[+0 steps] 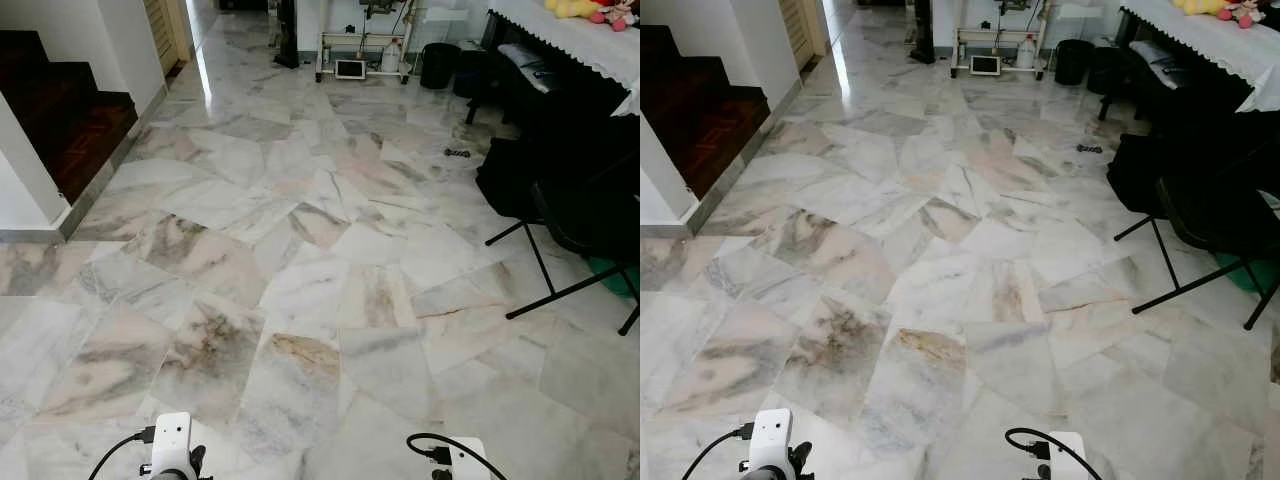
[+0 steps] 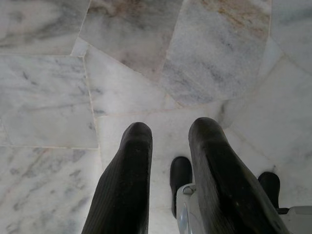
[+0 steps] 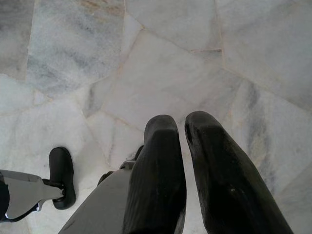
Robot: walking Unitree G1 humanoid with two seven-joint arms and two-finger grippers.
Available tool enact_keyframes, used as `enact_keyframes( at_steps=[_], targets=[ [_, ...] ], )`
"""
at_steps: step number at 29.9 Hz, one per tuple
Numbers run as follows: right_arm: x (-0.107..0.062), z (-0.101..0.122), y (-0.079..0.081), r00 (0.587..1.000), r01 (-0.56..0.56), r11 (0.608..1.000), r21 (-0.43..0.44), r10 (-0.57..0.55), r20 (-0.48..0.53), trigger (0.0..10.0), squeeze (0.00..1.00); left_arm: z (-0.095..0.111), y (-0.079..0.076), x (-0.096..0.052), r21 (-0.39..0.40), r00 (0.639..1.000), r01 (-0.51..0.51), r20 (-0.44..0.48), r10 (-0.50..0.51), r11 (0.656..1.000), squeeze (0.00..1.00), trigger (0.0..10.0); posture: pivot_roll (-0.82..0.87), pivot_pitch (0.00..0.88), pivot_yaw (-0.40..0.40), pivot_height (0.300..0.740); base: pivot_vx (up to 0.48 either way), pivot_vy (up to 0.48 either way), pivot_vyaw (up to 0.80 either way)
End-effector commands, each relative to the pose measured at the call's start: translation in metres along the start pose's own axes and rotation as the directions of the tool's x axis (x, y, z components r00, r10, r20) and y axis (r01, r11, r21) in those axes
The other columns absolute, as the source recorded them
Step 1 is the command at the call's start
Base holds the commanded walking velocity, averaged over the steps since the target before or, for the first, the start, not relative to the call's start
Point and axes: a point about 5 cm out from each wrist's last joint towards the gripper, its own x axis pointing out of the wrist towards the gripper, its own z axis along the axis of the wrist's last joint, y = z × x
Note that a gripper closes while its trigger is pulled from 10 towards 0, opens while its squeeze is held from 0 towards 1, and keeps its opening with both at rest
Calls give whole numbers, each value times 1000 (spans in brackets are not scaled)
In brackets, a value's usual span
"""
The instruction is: Setting the table
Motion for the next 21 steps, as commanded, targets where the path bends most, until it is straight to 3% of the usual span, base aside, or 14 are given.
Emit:
enact_keyframes(
  at_steps=[1, 14, 17, 21],
  targets=[
    [3, 6, 0, 999, 2, 989, 145, 6, -52, 10000, 0, -41, -3, -10, 79, 979, 97, -188, -80, 992, 0, 10000, 137, 0, -132, 740, 0, 0, 0],
    [4, 6, 1, 998, 4, 990, 139, 4, -55, 10000, 0, -41, -2, -10, 77, 979, 92, -187, -77, 993, 0, 10000, 141, 0, -131, 740, 0, 0, 0],
    [7, 23, 4, 1000, -31, 984, 176, 32, -2, 10000, 0, -40, 0, -10, 48, 981, 69, -184, -59, 996, 0, 10000, 168, 0, -137, 740, 0, 0, 0],
    [7, 22, 4, 1000, -27, 985, 172, 28, -5, 10000, 0, -40, 0, -10, 42, 981, 68, -183, -59, 997, 0, 10000, 177, 0, -141, 740, 0, 0, 0]
  ],
)
